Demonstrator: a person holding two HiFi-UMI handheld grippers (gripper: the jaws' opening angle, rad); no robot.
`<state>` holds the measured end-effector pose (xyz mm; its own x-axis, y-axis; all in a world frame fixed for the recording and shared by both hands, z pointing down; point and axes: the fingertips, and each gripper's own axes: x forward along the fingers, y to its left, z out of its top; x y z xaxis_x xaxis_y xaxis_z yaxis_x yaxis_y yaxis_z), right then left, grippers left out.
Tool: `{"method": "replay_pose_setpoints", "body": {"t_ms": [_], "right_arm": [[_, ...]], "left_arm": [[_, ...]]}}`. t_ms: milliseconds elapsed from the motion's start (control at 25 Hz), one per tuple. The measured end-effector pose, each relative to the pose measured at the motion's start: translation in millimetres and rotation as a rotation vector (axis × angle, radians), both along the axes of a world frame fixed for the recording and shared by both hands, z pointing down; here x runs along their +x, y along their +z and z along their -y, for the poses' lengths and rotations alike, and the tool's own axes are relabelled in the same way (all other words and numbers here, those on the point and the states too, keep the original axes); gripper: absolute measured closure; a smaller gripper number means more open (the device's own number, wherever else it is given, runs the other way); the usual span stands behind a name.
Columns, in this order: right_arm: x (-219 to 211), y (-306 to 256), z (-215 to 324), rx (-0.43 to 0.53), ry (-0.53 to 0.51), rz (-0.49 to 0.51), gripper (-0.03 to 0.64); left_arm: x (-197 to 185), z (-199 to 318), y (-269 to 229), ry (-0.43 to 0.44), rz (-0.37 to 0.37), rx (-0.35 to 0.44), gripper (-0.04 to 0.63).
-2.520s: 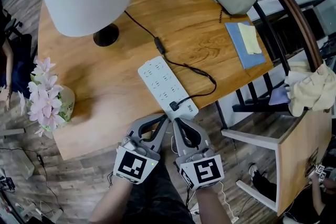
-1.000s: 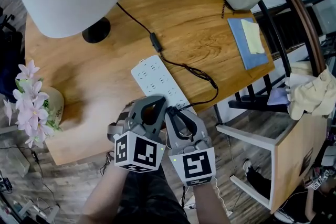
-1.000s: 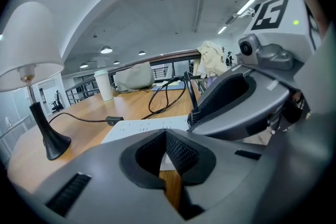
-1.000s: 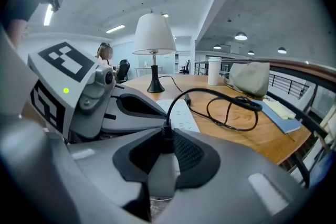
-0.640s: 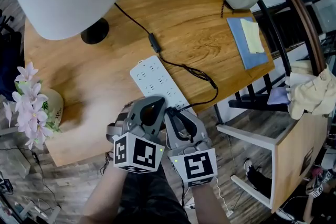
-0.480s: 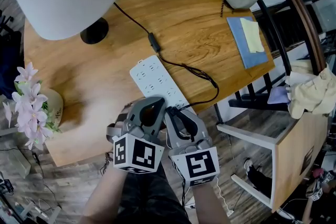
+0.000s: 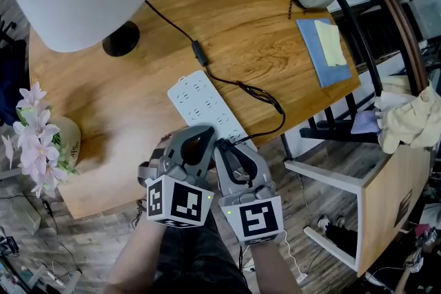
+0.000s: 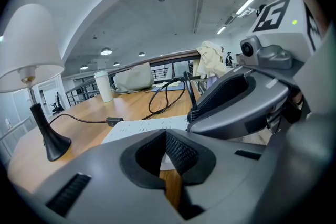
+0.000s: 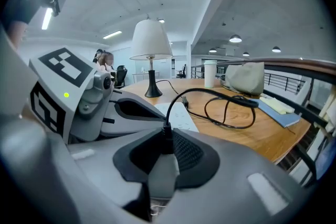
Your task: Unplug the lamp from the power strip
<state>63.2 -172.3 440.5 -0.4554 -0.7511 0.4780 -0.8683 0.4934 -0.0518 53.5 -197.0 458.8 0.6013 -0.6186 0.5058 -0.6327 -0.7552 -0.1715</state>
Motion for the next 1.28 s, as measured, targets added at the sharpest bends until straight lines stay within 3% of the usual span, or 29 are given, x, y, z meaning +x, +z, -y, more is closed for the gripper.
{"method": "replay_pose_setpoints", "body": {"t_ms": [360, 600, 800, 1280], "right_arm": [[-0.2, -3.9, -0.6, 0.018, -0.015, -0.005, 0.546], [-6.8, -13.8, -1.8, 0.093, -0.05, -0.027, 0.548], [-3.4, -13.7, 0.0, 0.066, -0.038, -0.004, 0.548], [18.1, -13.2, 7.2, 0.04, 0.022, 0.004, 0.546]], "left_arm": [[1.7, 0.1, -1.1, 0.001, -0.012, -0.012, 0.6], [0.8, 1.3, -0.5, -0.005, -0.039, -0.025, 0.6], [0.0, 0.0, 0.6, -0.007, -0.031, -0.025, 0.6], [-8.5, 3.6, -13.8, -0.071, -0.149, -0.031, 0.6]]}}
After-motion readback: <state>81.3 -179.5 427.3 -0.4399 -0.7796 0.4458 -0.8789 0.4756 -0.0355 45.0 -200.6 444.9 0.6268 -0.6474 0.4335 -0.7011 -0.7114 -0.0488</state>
